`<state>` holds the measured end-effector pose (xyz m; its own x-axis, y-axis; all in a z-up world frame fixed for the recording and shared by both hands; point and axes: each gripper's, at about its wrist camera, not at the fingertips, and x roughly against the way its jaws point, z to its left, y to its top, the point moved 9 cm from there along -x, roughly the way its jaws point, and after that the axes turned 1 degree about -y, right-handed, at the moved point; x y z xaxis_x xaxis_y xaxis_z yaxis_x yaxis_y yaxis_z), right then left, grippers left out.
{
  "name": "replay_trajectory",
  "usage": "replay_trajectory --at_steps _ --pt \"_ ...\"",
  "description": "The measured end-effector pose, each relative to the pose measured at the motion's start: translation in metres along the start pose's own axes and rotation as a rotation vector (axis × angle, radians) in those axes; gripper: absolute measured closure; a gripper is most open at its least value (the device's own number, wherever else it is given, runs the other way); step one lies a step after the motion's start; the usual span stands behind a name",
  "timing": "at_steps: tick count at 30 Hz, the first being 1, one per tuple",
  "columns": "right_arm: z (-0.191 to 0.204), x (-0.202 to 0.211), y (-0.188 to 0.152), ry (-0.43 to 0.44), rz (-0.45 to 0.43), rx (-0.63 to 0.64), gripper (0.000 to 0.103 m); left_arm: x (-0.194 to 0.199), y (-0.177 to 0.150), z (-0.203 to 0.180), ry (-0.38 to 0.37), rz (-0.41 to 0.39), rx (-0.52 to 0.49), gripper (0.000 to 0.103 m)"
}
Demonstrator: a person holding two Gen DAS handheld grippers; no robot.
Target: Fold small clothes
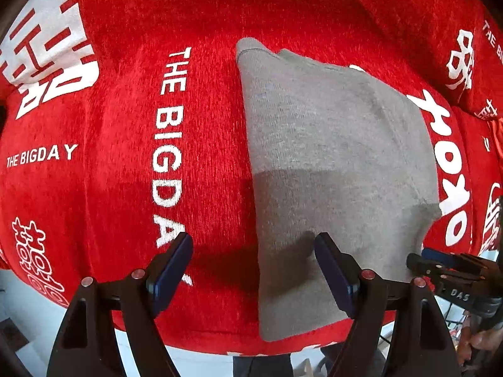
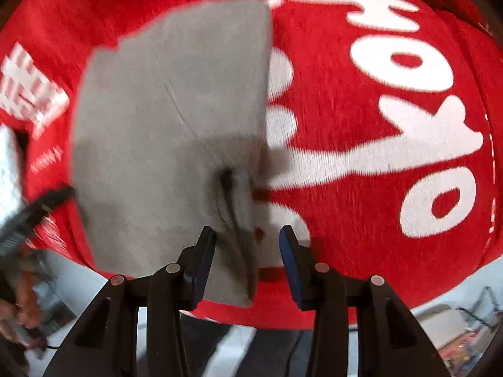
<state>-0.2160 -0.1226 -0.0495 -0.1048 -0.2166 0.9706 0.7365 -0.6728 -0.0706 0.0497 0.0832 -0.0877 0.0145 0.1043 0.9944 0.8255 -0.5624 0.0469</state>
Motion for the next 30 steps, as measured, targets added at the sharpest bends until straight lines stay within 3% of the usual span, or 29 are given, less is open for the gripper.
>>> replay_trajectory --at_steps 3,7,8,9,10,18,29,30 --pt "-0.003 0.013 0.019 0.065 -0.064 -0.081 0.057 -0.001 0.001 0.002 0.011 0.0 0.004 0.022" --pt "-0.013 0.006 0.035 0.122 -0.056 -0.204 0.057 -0.007 -0.001 0.005 0.024 0.011 0.009 0.018" --pt "-0.016 0.001 0.035 0.114 -0.047 -0.218 0.06 -0.008 -0.002 0.006 0.03 0.013 0.009 0.005" --pt "-0.02 -0.007 0.036 0.087 -0.035 -0.213 0.072 -0.009 -0.002 0.007 0.043 0.012 0.007 0.001" --pt "-0.024 -0.015 0.036 0.056 -0.024 -0.198 0.074 -0.012 -0.004 0.007 0.063 0.01 -0.001 0.001" --pt "-0.021 -0.02 0.04 -0.086 -0.038 -0.046 0.069 -0.021 -0.012 0.006 0.067 0.032 0.006 0.001" --pt "-0.018 0.005 0.025 -0.091 -0.038 -0.043 0.066 -0.017 -0.012 0.008 0.093 0.042 0.025 0.001" --pt "-0.017 0.005 0.023 -0.09 -0.035 -0.043 0.059 -0.017 -0.012 0.008 0.098 0.04 0.022 0.001"
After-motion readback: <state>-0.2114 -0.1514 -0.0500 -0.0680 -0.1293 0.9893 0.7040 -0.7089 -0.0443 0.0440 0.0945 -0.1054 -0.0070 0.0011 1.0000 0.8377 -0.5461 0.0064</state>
